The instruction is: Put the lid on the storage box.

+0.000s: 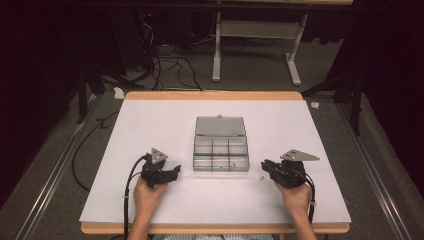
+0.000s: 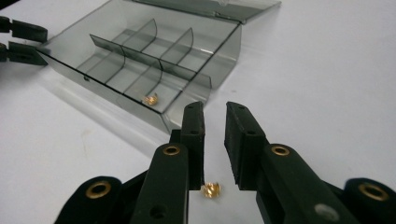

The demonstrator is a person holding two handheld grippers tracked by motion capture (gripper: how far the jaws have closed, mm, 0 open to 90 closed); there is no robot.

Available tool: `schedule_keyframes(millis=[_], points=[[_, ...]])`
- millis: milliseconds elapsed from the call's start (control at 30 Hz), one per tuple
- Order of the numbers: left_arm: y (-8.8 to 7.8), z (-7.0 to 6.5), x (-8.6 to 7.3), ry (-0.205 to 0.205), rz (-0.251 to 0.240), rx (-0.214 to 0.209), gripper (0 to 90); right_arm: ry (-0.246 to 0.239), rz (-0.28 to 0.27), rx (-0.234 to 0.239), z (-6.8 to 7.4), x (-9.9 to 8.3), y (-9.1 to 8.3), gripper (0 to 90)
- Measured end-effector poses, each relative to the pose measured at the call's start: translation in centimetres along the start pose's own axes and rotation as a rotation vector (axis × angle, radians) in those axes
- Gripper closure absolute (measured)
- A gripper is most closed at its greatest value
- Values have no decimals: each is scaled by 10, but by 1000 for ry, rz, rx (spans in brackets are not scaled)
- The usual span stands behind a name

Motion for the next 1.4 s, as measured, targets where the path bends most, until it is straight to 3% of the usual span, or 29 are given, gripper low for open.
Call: schedule_keyframes(millis=[467,767,1067,1400], points=[[0,0,0,4,-1,3,310,24,27,-37,-4,-23,-4,790],[0,0,0,4,0,5,310,36,71,-26,-1,-36,3,796],[0,0,0,4,-2,5,310,6,89,-21,3,-35,13,814],[0,0,0,5,-2,5,310,20,117,-11,4,-40,21,826]])
Point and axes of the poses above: each handheld gripper's, and its own axes: y roughly forward along the jaws, x roughly out of its top, z roughly to its left, the point moved 10 cm from there along y, roughly forward along the jaws, and after that the axes turned 14 degrees about -y, right-handed, at the moved point
